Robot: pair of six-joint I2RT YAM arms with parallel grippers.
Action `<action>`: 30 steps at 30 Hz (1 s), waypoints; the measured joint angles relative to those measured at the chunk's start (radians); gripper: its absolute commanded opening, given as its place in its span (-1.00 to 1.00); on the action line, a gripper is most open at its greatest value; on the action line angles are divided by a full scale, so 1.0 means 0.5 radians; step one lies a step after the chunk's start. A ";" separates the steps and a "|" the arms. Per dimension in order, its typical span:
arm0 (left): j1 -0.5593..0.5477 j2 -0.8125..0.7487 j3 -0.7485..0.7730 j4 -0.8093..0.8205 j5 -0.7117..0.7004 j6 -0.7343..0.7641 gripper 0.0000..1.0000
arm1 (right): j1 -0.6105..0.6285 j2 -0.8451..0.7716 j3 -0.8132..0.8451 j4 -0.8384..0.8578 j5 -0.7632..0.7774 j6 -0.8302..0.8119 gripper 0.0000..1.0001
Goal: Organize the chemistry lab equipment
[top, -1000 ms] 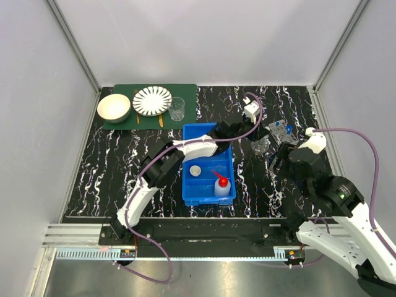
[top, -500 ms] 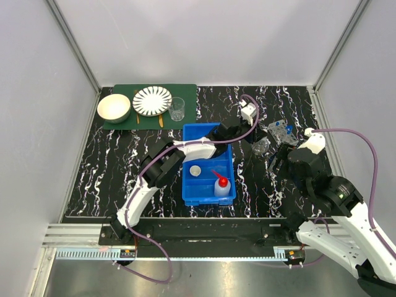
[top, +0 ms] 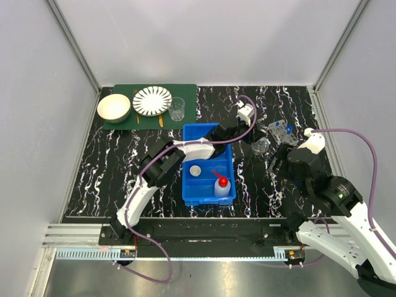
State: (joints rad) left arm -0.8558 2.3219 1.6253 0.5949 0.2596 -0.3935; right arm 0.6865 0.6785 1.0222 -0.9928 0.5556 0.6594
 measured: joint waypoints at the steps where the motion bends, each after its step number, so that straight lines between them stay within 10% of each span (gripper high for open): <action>1: 0.000 0.000 0.000 0.001 0.000 -0.002 -1.00 | 0.000 0.000 0.000 0.000 0.000 0.000 0.54; 18: -0.014 0.000 -0.104 0.104 -0.014 -0.031 -1.00 | 0.000 -0.001 -0.040 0.005 -0.005 0.001 0.53; 30: -0.044 -0.034 -0.218 0.224 -0.053 -0.067 -0.31 | 0.000 -0.035 -0.084 0.009 -0.051 0.009 0.54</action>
State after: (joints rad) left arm -0.8780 2.3051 1.5162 0.7067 0.2329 -0.4271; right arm 0.6865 0.6609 0.9802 -0.9882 0.5301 0.6640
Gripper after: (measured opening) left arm 0.332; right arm 0.768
